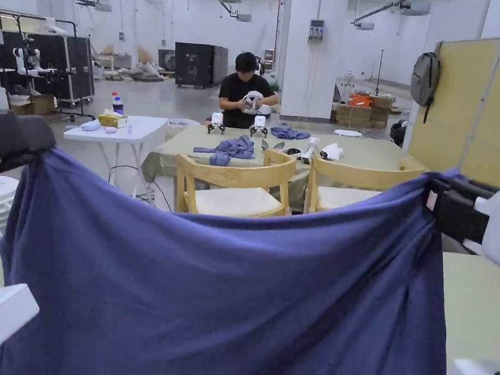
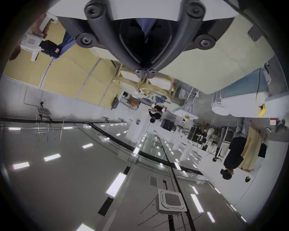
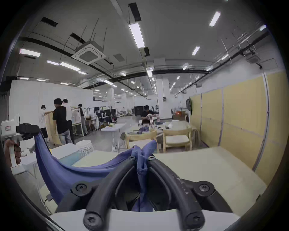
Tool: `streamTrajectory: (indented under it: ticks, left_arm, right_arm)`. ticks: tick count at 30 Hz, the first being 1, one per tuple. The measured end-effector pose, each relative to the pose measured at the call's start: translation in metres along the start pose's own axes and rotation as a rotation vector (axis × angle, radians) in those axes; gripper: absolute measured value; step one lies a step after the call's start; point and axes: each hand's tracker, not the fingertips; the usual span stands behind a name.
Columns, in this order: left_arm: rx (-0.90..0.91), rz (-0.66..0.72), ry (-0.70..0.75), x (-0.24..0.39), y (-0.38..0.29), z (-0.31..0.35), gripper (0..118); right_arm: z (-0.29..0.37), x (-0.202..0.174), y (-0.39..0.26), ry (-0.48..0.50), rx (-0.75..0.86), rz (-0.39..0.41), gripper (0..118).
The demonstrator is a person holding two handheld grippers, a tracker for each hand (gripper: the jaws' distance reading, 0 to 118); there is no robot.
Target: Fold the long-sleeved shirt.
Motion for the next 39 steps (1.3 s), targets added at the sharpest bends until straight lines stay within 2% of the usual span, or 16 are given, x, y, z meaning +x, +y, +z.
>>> streamTrajectory:
  ticks: [3,7,10,14,18,21,25,29,33,37,39]
  left_arm:
    - [0.005,-0.007,-0.038,0.005,0.038,-0.042,0]
    - [0.080,-0.117,-0.054,0.018,0.086,-0.098,0]
    - [0.116,-0.087,-0.063,0.027,0.114,-0.143,0]
    - [0.123,-0.103,-0.039,0.041,0.146,-0.196,0]
    - [0.118,-0.178,-0.009,0.045,0.149,-0.241,0]
    - [0.092,-0.147,0.030,0.038,0.142,-0.268,0]
    - [0.058,-0.176,0.060,0.030,0.105,-0.287,0]
    - [-0.036,-0.201,0.065,0.006,0.042,-0.320,0]
    - [-0.189,-0.222,0.095,-0.029,-0.053,-0.356,0]
    - [-0.375,-0.259,0.111,-0.068,-0.166,-0.375,0]
    - [-0.468,-0.234,0.120,-0.086,-0.218,-0.372,0]
  right_arm:
    - [-0.036,0.002,0.049,-0.036,0.009,0.019,8]
    - [-0.085,0.005,0.108,-0.099,0.008,0.032,8]
    - [-0.128,0.008,0.146,-0.133,-0.014,0.027,8]
    - [-0.182,0.013,0.187,-0.159,-0.051,-0.019,8]
    - [-0.230,0.019,0.209,-0.188,-0.077,-0.043,8]
    - [-0.257,0.025,0.206,-0.205,-0.087,-0.075,8]
    - [-0.294,0.030,0.173,-0.237,-0.130,-0.055,8]
    - [-0.335,0.041,0.100,-0.254,-0.251,-0.025,8]
    - [-0.368,0.052,-0.009,-0.258,-0.413,0.010,8]
    - [-0.379,0.066,-0.133,-0.259,-0.618,-0.008,8]
    - [-0.374,0.070,-0.187,-0.254,-0.701,0.001,8]
